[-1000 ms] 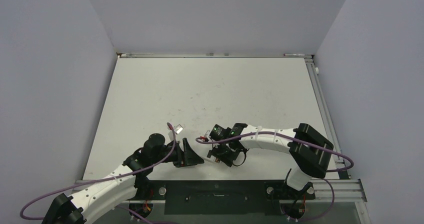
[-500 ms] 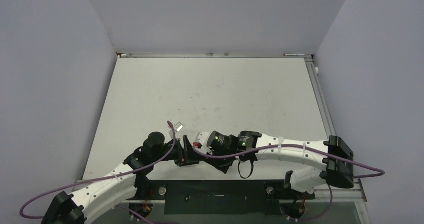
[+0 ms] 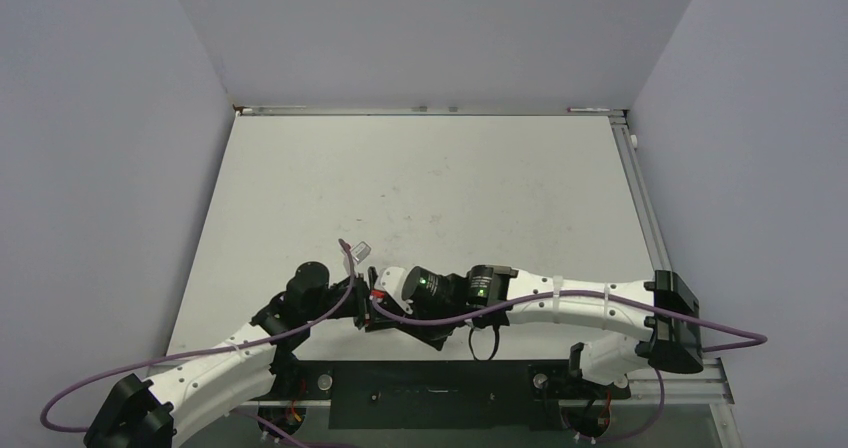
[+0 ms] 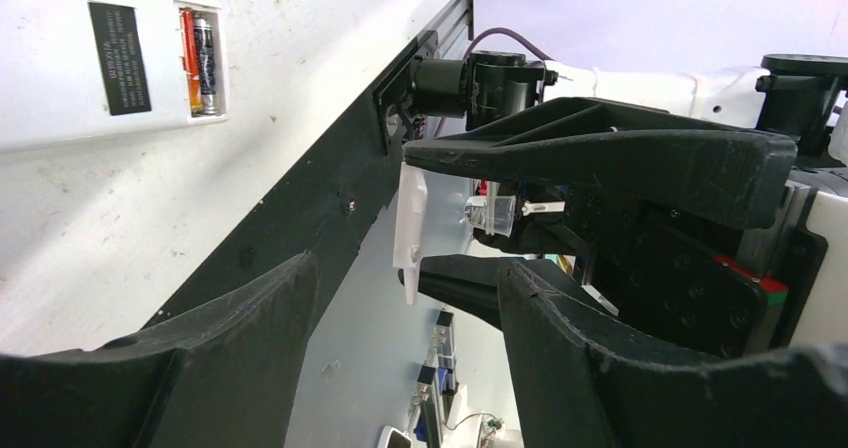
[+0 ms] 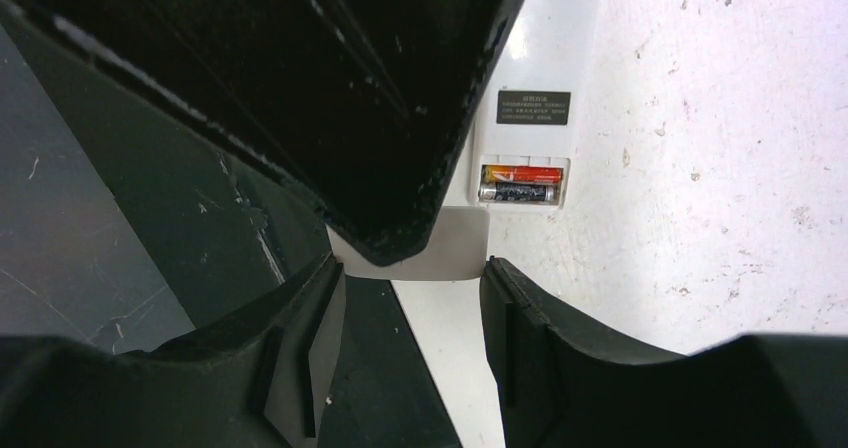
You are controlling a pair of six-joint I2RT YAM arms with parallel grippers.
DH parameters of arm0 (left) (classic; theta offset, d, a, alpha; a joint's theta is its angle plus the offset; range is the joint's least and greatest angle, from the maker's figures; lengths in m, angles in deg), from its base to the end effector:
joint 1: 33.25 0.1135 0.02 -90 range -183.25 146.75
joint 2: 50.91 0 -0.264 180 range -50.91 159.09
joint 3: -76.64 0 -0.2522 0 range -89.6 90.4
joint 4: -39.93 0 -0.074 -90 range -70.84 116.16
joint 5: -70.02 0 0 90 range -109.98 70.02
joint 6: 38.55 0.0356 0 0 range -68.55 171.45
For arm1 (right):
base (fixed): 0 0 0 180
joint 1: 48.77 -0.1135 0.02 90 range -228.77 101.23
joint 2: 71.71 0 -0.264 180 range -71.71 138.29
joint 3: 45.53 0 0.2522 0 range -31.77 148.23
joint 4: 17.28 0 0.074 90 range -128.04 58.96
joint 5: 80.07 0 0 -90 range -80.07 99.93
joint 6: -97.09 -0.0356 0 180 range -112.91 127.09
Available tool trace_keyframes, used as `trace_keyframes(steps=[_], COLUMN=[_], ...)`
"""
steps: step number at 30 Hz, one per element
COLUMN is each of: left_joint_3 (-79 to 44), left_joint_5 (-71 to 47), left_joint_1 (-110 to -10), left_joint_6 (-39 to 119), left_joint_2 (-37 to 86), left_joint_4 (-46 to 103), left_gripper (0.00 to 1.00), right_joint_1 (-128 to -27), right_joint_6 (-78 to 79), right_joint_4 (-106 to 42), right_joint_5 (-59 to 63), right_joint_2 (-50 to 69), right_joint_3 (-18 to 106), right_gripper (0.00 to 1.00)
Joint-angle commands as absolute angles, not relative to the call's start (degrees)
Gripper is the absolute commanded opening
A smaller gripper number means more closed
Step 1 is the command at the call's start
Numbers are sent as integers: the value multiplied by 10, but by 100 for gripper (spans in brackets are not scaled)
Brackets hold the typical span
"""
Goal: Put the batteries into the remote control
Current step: Pick up the battery cover at the center of the board.
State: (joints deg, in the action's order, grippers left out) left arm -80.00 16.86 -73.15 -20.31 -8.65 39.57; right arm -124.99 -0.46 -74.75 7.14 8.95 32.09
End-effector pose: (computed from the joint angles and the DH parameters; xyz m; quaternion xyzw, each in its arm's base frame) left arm 0.1090 -0.1190 0.1755 -0.0365 0.7941 -0.5991 0.0953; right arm 0.0657 0.2752 0.2653 -0.5504 0.7948 0.1874 0.1737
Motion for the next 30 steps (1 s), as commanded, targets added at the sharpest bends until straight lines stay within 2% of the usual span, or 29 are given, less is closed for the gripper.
trace_keyframes(steps=[1, 16, 18, 22, 24, 30], left_joint_3=[-791, -810, -810, -811, -813, -837], left_joint_5=[189, 195, 196, 196, 196, 185], left_joint_1=[-730, -756, -758, -758, -758, -757], left_joint_6=[-217, -230, -228, -226, -228, -268], left_joint_2=[-86, -52, -50, -47, -47, -58], left_joint_4=[448, 513, 516, 517, 523, 575], left_gripper=[61, 31, 25, 0, 0, 0], right_joint_1=[-1254, -1254, -1254, -1254, -1254, -1255], right_joint_6=[6, 15, 15, 13, 12, -7], right_joint_4=[-741, -738, -738, -739, -739, -708], right_joint_5=[89, 91, 92, 93, 93, 127], right_joint_2=[105, 126, 125, 126, 124, 78], right_joint_3=[356, 381, 381, 380, 378, 339], right_gripper=[21, 21, 21, 21, 22, 48])
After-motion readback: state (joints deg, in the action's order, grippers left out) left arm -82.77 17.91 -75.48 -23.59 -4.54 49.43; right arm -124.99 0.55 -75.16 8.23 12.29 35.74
